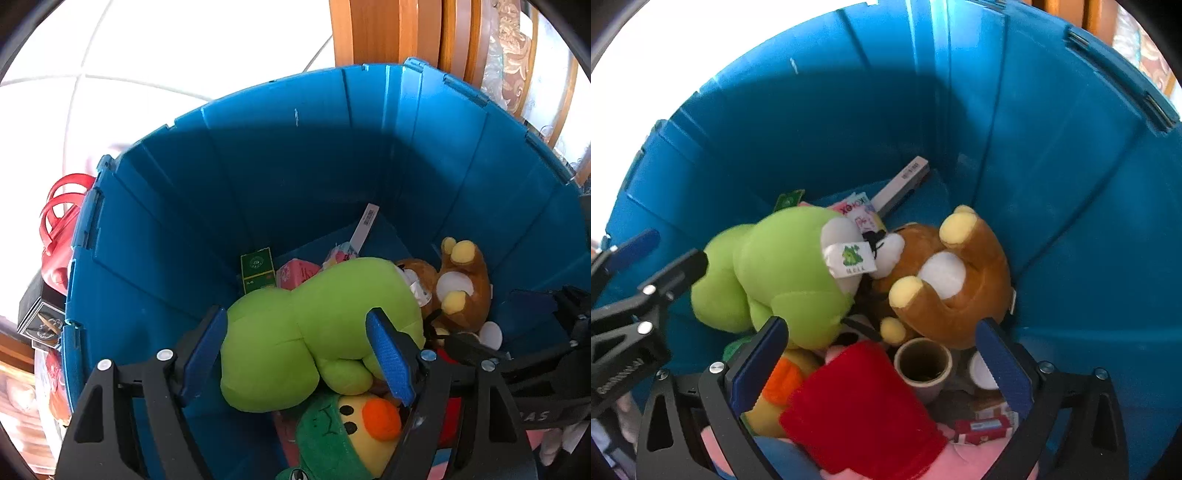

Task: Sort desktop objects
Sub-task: 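Open both grippers to drop the frog plush into the crate, then withdraw both grippers from the crate toward the pile on the bed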

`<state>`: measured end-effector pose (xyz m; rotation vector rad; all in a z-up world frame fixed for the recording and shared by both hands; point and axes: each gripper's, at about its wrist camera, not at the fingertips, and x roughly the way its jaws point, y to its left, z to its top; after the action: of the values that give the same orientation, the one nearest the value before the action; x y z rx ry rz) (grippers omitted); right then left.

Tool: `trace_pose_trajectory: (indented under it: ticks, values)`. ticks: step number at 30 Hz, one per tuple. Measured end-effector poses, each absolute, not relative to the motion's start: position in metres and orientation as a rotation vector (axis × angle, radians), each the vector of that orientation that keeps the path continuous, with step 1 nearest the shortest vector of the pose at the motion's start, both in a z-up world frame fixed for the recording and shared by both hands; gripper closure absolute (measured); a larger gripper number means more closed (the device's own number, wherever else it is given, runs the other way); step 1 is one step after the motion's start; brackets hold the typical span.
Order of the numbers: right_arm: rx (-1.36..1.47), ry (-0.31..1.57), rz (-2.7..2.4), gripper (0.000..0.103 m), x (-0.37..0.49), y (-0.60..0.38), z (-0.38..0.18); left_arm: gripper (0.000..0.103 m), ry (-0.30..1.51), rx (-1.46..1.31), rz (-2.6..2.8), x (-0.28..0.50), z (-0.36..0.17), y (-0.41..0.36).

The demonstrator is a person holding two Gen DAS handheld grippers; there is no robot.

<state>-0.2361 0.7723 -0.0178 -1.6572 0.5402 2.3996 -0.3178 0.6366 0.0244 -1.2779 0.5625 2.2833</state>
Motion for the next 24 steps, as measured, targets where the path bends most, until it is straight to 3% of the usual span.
trace_pose_trajectory:
  ticks: [11,19,24]
  values:
    - [-1.529,0.489,2.480,0.000,-0.214,0.765,0.032,0.026,0.357,-1.298,2.267,-0.295,0.067,0.601]
    - [-1.399,0.379,2.635,0.000,-0.169,0.712,0.091,0.026,0.262,-1.106,2.294,-0.238,0.146,0.535]
    - [-1.320,0.376,2.780,0.000,-0.132,0.662,0.120,0.026,0.210,-0.985,2.343,-0.198,0.169,0.473]
